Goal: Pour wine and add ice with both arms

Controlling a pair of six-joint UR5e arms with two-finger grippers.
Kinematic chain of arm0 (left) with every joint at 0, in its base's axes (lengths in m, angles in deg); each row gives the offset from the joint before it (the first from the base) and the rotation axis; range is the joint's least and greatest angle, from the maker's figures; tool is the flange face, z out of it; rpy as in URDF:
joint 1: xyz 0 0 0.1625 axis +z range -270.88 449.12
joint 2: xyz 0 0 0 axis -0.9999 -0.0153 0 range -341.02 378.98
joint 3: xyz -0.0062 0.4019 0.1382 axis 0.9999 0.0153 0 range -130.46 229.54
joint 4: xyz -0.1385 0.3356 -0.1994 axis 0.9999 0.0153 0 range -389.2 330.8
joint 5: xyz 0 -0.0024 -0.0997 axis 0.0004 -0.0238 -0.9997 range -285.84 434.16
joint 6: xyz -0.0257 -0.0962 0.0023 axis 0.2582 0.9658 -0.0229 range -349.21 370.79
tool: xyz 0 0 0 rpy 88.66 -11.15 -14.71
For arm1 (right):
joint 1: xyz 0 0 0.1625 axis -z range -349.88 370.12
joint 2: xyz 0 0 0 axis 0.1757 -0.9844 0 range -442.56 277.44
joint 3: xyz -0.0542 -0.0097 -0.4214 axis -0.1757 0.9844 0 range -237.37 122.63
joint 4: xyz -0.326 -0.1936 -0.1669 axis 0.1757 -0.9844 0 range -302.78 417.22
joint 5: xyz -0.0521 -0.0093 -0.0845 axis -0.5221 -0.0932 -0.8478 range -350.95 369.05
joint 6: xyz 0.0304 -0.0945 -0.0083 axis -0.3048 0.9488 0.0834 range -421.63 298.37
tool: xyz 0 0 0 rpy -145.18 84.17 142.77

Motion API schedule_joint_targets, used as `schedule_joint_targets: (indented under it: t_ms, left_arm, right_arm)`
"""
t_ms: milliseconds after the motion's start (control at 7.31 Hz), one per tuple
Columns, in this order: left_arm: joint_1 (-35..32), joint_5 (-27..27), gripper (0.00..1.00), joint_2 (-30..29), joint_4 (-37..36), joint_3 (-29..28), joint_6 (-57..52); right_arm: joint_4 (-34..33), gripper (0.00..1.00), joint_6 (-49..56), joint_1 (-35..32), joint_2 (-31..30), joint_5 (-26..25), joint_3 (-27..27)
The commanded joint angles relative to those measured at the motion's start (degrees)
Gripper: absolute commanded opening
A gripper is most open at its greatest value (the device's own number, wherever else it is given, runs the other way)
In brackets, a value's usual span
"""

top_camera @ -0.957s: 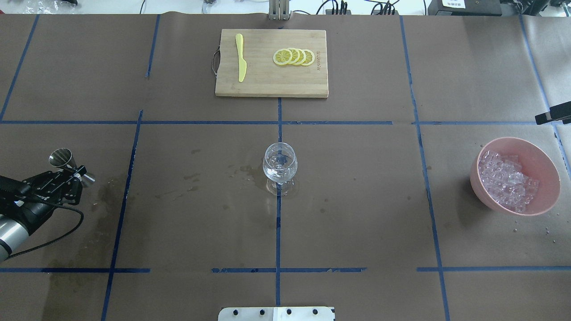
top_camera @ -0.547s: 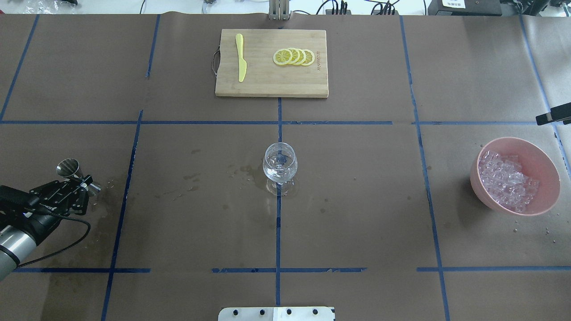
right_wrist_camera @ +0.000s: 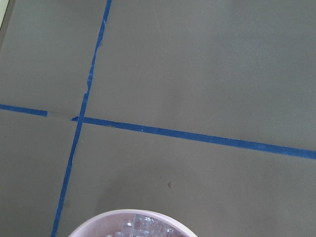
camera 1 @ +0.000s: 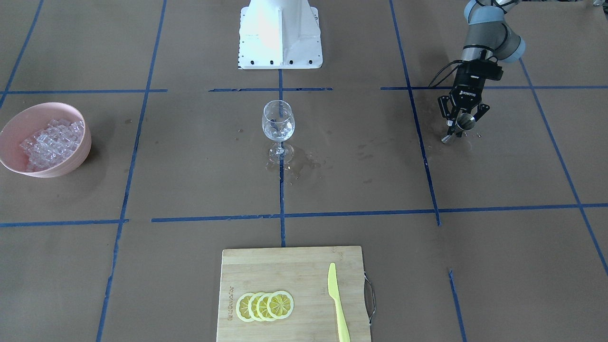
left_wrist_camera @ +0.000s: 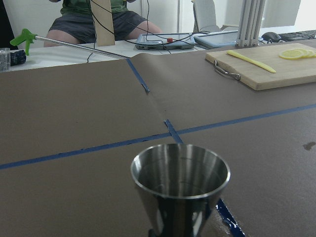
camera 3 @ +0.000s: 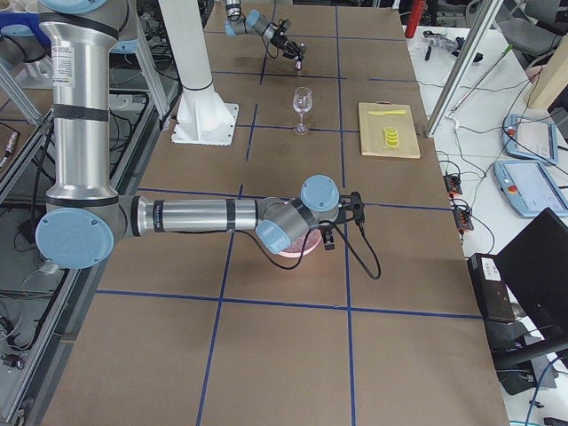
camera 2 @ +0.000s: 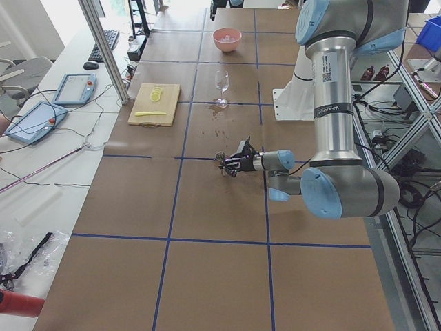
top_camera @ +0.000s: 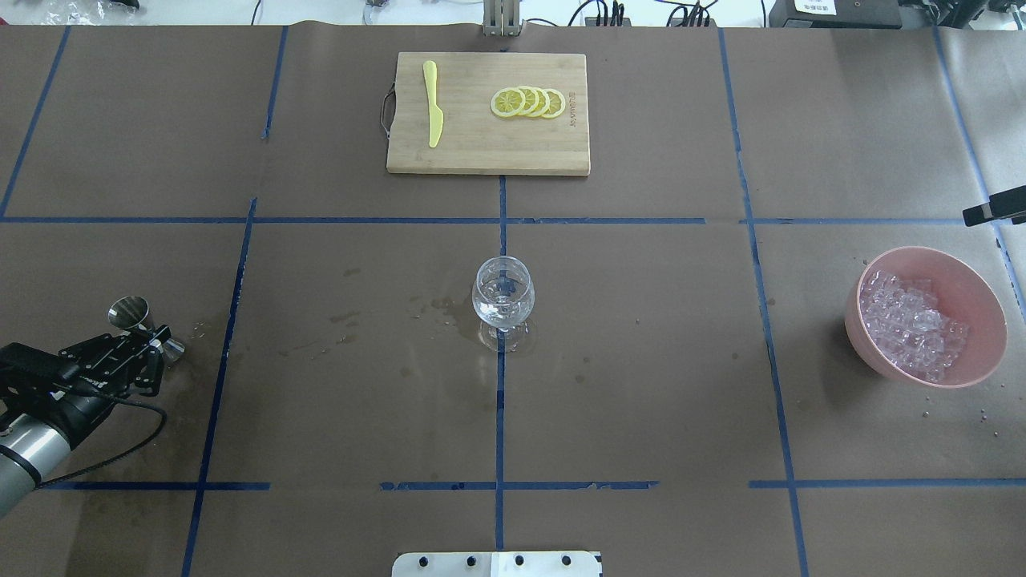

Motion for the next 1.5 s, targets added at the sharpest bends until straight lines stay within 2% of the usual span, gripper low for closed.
schedule_joint_targets:
  t_ms: [0,274,410,547,684,1094,1231,1368]
  left_arm:
    - [0.21,-0.16,0.04,-0.01,0.00,-0.01,-0.16]
    - [0.64,-0.16,0.07,-0.01,0.09,0.08,-0.07]
    - [0.65,-0.25,0.22,-0.01,0.09,0.17,-0.24]
    - [0.65,-0.34,0.30,-0.01,0.09,0.17,-0.25]
    - [0.65,-0.51,0.35,-0.01,0.35,0.17,-0.33]
    - [0.73,-0.69,0.35,0.07,0.44,0.17,-0.33]
    - [0.74,-0.69,0.45,0.25,0.44,0.17,-0.42]
    - [0.82,-0.69,0.61,0.42,0.44,0.08,-0.42]
  right_arm:
    - [-0.04,1.00,-0.02,0.00,0.00,0.00,0.00]
    - [-0.04,1.00,-0.02,0.00,0.00,0.00,0.00]
    - [0.05,1.00,-0.02,0.00,0.00,0.00,0.00]
    - [0.05,1.00,-0.02,-0.08,0.00,0.00,0.00]
    - [0.05,1.00,0.07,0.00,0.00,0.00,0.00]
    - [0.05,1.00,0.07,-0.08,0.00,0.00,0.00]
    - [0.05,1.00,-0.02,0.00,0.00,0.00,0.00]
    - [0.05,1.00,-0.02,-0.08,0.00,0.00,-0.27]
